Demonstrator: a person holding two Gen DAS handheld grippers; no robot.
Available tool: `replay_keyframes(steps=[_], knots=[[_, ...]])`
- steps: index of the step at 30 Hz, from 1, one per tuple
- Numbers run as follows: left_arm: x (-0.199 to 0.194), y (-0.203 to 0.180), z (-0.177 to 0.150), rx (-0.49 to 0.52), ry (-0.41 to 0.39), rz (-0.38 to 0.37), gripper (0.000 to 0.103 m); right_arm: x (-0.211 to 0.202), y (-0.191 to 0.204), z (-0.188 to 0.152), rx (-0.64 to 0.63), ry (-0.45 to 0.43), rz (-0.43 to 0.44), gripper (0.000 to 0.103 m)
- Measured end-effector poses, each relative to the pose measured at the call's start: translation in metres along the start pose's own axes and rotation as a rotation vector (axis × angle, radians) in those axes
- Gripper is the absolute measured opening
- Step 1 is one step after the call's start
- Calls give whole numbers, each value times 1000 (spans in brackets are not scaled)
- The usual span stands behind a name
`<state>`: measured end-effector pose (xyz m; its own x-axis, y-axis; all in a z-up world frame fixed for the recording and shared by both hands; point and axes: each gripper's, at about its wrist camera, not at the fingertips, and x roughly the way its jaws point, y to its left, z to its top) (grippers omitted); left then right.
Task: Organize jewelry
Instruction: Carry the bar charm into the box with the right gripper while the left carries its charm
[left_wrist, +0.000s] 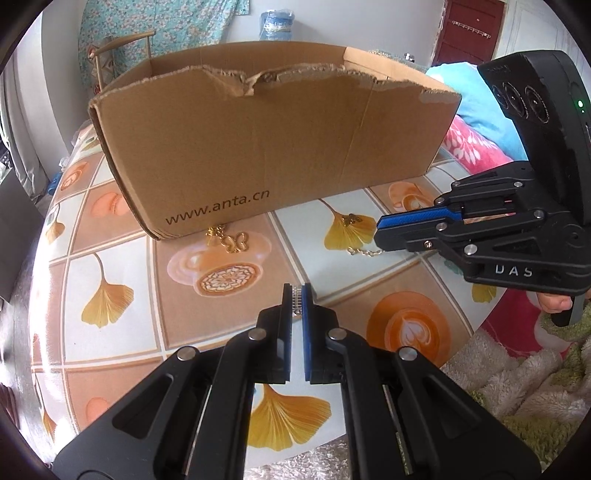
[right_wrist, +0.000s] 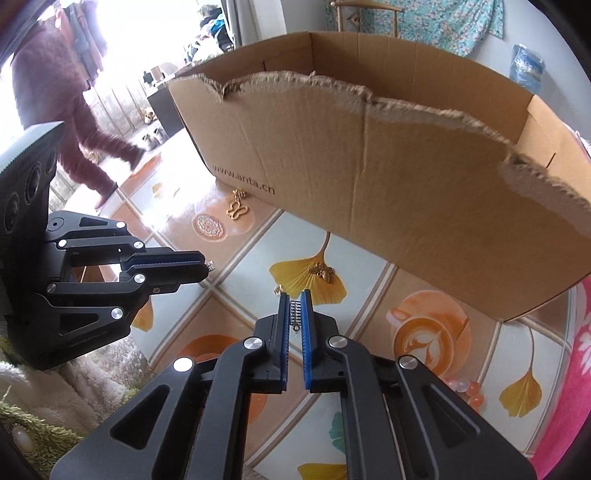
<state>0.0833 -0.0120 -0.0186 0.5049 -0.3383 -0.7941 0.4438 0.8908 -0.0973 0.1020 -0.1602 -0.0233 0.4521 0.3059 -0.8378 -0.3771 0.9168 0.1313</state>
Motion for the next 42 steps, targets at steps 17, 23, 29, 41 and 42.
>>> replay_keyframes(steps=[17, 23, 29, 41, 42], knots=[[-84, 1, 34, 18, -179, -10, 4, -108, -6, 24, 0, -250, -16, 6], [-122, 7, 89, 49, -302, -41, 4, -159, -10, 58, -59, -408, 18, 6], [-93, 14, 151, 52, -225, -38, 4, -175, -34, 102, -83, -496, 11, 6], [50, 48, 188, -127, 194, -169, 4, -77, -96, 152, 0, -253, 47, 6], [56, 48, 186, -141, 209, -179, 4, -69, -99, 154, 1, -231, 42, 6]])
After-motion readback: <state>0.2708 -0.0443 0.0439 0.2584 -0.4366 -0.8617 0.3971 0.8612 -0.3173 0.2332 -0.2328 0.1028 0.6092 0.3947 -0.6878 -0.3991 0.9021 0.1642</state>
